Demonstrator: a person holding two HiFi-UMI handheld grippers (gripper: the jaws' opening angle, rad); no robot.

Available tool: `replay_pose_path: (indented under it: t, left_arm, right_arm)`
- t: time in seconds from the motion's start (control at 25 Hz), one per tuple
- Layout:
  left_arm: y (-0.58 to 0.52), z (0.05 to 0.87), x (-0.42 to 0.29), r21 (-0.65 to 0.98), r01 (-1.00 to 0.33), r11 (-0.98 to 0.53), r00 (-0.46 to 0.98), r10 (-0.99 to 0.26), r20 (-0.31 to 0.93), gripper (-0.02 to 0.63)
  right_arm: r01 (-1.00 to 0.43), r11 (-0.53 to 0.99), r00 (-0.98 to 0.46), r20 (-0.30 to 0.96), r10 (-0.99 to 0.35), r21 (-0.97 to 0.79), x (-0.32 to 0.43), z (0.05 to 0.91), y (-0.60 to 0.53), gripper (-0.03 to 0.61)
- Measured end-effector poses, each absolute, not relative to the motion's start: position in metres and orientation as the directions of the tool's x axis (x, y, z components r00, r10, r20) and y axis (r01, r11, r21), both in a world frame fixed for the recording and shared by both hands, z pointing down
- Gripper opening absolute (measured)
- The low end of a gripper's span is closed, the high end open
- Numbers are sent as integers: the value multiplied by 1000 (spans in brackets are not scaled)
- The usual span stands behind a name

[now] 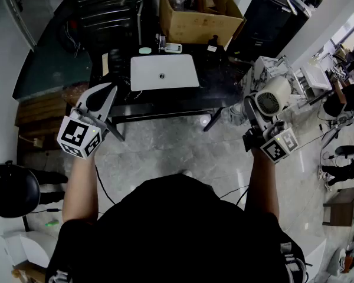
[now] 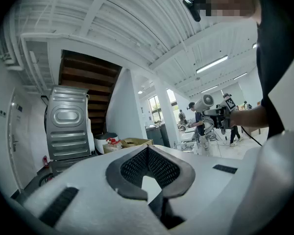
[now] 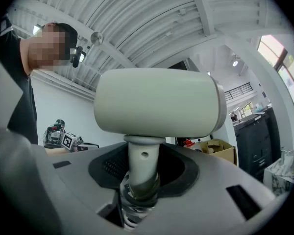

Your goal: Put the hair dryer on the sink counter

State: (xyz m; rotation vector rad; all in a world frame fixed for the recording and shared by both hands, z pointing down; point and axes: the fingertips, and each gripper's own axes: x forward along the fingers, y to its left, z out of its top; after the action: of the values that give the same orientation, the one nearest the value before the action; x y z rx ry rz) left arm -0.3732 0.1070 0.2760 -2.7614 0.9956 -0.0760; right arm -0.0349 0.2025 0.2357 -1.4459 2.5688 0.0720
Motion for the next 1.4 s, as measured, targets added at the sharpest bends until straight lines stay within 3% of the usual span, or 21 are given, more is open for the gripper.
replay_pose_path:
  t: [0.48,1.4]
  left_arm:
    - [90,282,-330,-220,-620,-753,773,-635,-2,14]
    - [-19,295,-121,-207,-697,-687,690,-721,71,15]
  right_arm:
    - [-848,527,-508,-197,-839,-55,8,245,184,153]
    - [-752,647,-621,-195,-759,-126,219,289,20,153]
